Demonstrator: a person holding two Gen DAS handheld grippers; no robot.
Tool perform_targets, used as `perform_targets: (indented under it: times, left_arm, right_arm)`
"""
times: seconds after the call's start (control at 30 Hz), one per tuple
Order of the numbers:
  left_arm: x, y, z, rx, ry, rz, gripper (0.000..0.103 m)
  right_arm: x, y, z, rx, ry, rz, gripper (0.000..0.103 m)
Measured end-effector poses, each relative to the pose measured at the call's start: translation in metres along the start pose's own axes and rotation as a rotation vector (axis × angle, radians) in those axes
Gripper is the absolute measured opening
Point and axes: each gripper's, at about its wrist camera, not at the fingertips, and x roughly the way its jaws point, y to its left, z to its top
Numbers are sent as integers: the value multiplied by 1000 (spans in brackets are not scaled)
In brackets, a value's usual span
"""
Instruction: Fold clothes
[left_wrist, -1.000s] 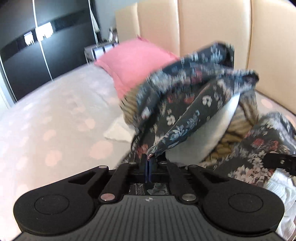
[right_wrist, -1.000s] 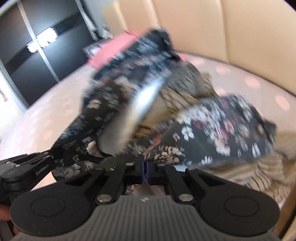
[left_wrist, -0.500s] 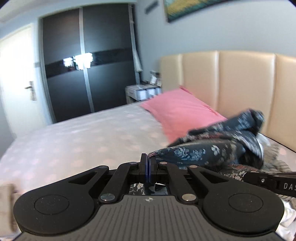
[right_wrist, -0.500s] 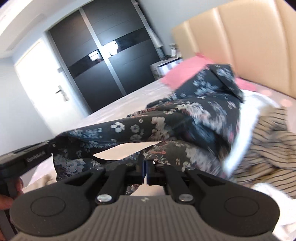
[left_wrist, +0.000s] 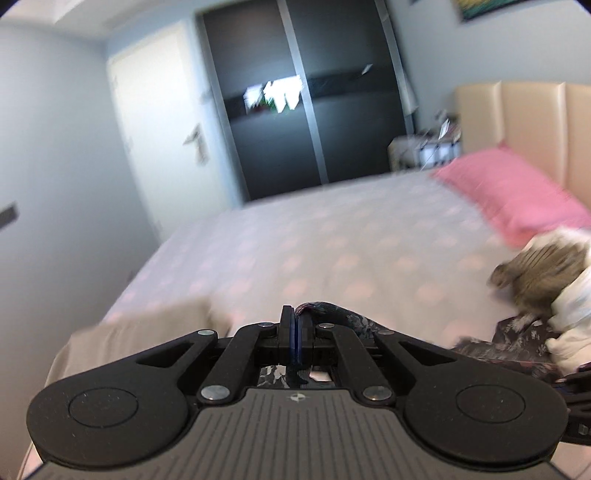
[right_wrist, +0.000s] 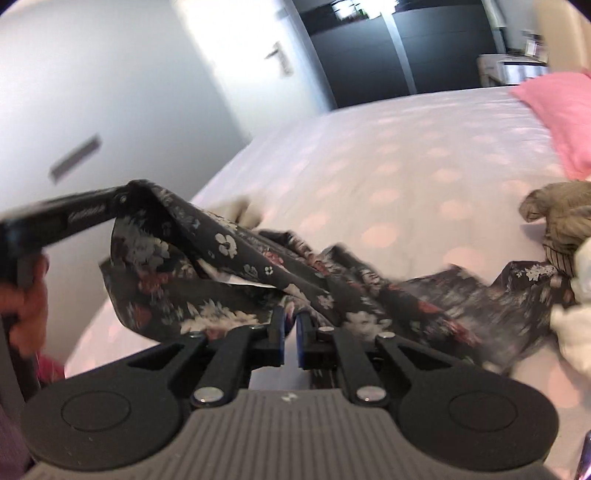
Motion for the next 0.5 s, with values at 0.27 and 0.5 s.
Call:
perform_targets:
  times: [0.27, 0.5]
  left_arm:
    - [6, 86, -44, -31, 128, 188, 0]
    - [35, 86, -72, 52, 270, 173, 0]
  right_arm:
    - [-2, 0, -14, -58, 24, -131, 41]
    - [-6, -105, -20, 168, 69, -399, 55]
